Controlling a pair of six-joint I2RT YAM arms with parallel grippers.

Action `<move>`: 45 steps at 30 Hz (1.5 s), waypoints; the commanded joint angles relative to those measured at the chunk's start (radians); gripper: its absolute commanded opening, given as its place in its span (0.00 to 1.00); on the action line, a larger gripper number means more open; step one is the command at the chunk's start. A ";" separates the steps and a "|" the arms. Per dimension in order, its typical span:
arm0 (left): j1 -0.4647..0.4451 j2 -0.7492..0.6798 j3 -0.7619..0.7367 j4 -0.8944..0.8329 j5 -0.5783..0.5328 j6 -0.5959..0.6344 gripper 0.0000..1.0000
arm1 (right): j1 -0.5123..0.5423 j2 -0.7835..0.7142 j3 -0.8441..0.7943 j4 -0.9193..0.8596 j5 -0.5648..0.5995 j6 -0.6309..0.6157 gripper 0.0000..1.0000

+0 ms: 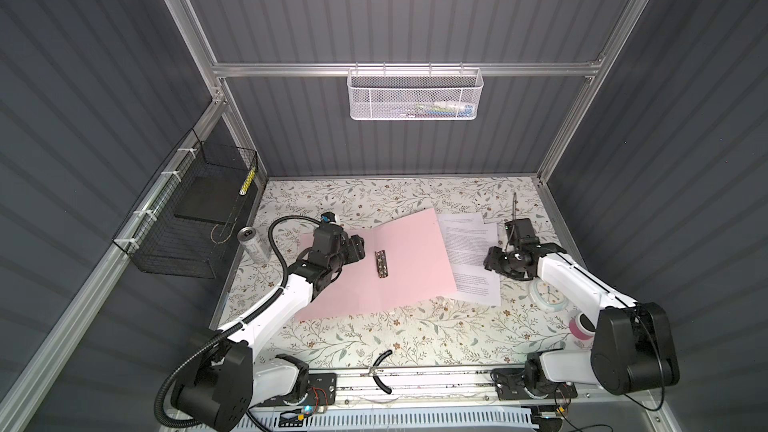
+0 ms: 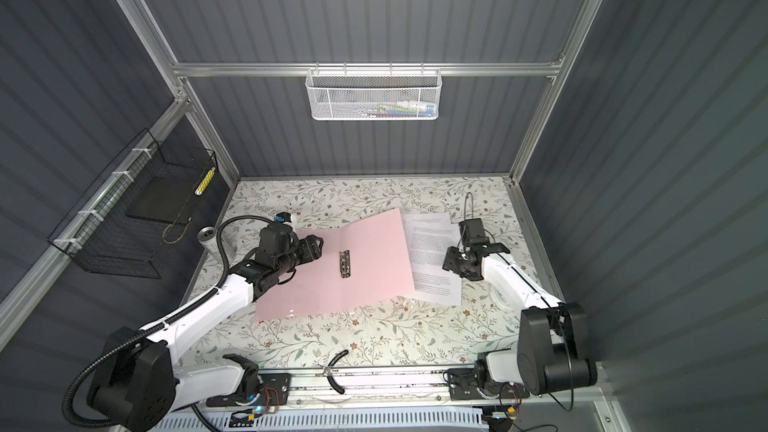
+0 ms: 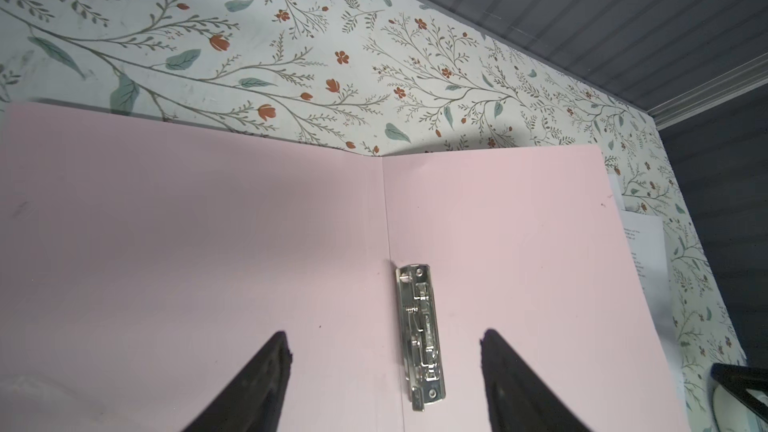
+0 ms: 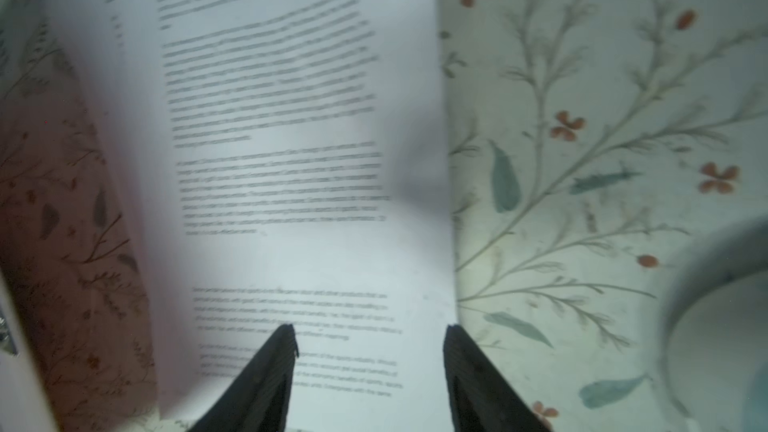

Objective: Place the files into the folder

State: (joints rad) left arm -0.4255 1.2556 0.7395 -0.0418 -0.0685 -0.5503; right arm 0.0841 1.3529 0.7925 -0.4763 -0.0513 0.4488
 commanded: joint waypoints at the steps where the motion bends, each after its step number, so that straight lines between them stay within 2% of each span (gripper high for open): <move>1: -0.009 0.028 -0.003 0.051 0.043 0.024 0.73 | -0.048 0.026 -0.007 0.082 0.017 0.011 0.59; 4: -0.010 0.036 0.000 0.051 0.043 0.027 0.73 | -0.103 0.101 0.007 0.131 -0.024 0.022 0.57; 7: -0.010 0.041 -0.002 0.057 0.038 0.027 0.73 | -0.155 0.129 -0.010 0.212 -0.135 0.055 0.55; 22: -0.009 0.091 -0.003 0.099 0.058 0.019 0.72 | -0.168 0.287 0.030 0.318 -0.255 0.096 0.52; 29: -0.010 0.079 -0.005 0.093 0.052 0.014 0.72 | -0.168 0.300 0.025 0.357 -0.275 0.113 0.50; 30: -0.010 0.076 -0.006 0.090 0.049 0.015 0.72 | -0.168 0.302 0.023 0.359 -0.312 0.113 0.49; 38: -0.010 0.080 -0.005 0.089 0.045 0.013 0.72 | -0.168 0.307 0.008 0.377 -0.327 0.121 0.40; 45: -0.010 0.088 -0.002 0.091 0.050 0.013 0.71 | -0.168 0.301 0.002 0.375 -0.328 0.126 0.25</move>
State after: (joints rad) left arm -0.4313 1.3384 0.7391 0.0471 -0.0250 -0.5419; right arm -0.0818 1.6516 0.8082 -0.1020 -0.3740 0.5751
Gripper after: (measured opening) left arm 0.714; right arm 0.267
